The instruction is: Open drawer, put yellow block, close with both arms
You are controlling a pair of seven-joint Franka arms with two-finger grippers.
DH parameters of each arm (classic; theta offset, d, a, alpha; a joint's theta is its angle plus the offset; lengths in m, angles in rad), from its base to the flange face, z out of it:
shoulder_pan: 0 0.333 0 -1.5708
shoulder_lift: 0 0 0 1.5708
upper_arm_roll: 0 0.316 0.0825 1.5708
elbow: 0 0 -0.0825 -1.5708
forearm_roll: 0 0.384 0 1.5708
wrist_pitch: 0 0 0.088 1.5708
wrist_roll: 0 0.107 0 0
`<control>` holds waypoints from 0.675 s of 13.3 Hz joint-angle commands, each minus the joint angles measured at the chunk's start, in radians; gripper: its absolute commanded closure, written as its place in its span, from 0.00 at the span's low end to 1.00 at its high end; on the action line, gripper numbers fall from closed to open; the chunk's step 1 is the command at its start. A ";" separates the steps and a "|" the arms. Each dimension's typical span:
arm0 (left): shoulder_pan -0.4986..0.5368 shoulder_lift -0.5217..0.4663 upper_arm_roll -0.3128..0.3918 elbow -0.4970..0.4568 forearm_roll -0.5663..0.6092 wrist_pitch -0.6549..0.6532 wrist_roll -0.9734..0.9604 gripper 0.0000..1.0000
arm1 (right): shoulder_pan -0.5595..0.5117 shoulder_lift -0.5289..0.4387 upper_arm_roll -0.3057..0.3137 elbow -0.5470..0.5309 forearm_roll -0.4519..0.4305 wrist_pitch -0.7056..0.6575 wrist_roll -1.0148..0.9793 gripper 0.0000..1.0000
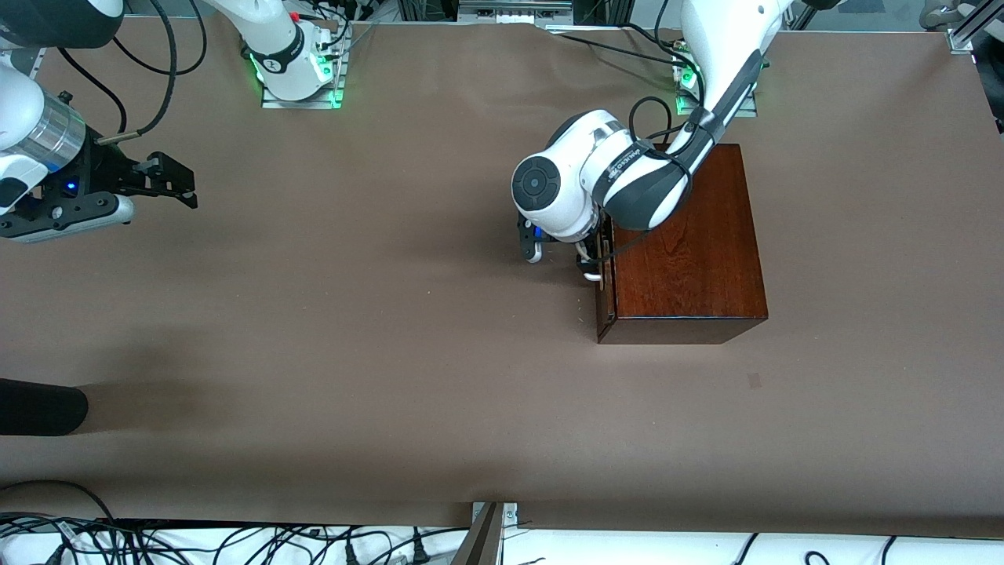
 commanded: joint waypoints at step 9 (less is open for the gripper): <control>0.013 -0.101 0.019 0.040 0.021 -0.130 -0.057 0.00 | 0.002 0.006 0.000 0.009 -0.011 0.001 0.004 0.00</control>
